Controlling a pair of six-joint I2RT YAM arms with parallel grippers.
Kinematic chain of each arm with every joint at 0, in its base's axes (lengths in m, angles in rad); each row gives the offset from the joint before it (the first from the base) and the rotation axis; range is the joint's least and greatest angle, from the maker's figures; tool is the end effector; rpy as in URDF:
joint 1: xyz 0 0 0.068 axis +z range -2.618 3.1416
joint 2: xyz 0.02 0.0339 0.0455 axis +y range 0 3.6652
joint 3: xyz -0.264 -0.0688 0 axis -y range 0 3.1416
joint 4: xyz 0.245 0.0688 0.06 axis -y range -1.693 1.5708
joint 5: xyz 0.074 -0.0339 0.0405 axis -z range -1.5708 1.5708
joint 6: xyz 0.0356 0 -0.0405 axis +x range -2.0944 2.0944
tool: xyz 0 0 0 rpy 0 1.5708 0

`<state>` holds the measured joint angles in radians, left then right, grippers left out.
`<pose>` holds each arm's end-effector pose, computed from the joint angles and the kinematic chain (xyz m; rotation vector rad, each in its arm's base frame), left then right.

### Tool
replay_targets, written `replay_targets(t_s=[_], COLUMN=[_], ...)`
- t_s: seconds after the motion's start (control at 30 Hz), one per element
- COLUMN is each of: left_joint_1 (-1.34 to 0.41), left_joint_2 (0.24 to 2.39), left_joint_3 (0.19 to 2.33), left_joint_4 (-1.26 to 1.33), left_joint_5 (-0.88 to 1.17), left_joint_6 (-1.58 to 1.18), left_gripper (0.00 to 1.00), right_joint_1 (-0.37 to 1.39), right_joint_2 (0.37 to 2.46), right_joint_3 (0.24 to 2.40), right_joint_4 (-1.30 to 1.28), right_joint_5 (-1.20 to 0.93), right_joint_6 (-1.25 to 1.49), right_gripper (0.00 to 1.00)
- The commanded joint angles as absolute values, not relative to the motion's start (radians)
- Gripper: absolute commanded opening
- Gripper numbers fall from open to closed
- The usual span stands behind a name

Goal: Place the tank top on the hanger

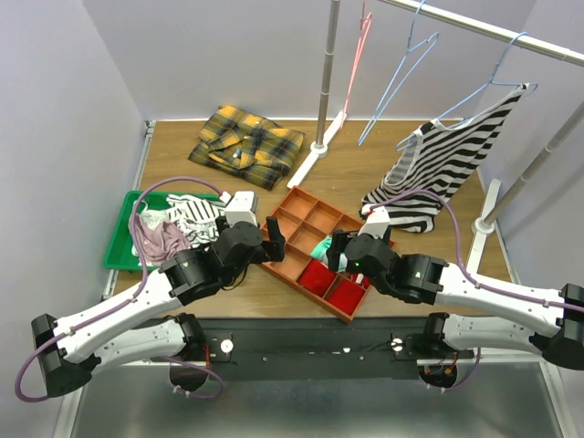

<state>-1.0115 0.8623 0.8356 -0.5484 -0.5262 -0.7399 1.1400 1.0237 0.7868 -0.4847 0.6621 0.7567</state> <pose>0.1121 -0.1453 0.3104 -0.0201 2.1003 -0.5090 0.1082 0.1831 0.2724 -0.0802 2.1377 0.3528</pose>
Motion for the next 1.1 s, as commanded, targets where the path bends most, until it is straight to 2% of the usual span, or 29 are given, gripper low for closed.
replay_targets(t_s=[0.0, 0.23, 0.47, 0.6, 0.63, 0.77, 0.93, 1.07], left_joint_1=[-1.009, -0.974, -0.858, -0.702, -0.596, -0.36, -0.325, -0.264], left_joint_2=[0.865, 0.858, 0.874, 0.923, 0.952, 1.049, 1.263, 1.489], left_joint_3=[0.861, 0.857, 0.856, 0.851, 0.853, 0.862, 1.037, 1.309], left_joint_4=[-0.597, -0.56, -0.586, -0.532, -0.517, -0.355, -0.301, -0.357], left_joint_5=[-0.635, -0.701, -0.698, -0.588, -0.55, -0.315, -0.359, -0.449], left_joint_6=[-0.81, -0.868, -0.948, -0.956, -0.972, -1.023, -0.94, -0.858], left_gripper=[0.99, 0.99, 0.99, 0.99, 0.99, 0.97, 0.95, 0.85], right_joint_1=[1.147, 1.147, 1.147, 1.147, 1.147, 1.147, 1.147, 1.146], right_joint_2=[1.025, 1.048, 1.055, 1.065, 1.075, 1.109, 1.16, 1.2], right_joint_3=[0.77, 0.768, 0.744, 0.742, 0.742, 0.753, 0.781, 0.814], right_joint_4=[-0.468, -0.425, -0.405, -0.397, -0.391, -0.374, -0.365, -0.374], right_joint_5=[0.69, 0.677, 0.646, 0.624, 0.62, 0.6, 0.635, 0.675], right_joint_6=[0.752, 0.733, 0.739, 0.73, 0.727, 0.716, 0.703, 0.706], right_gripper=[1.0, 1.0, 1.0, 1.0, 1.0, 1.0, 1.0, 1.0])
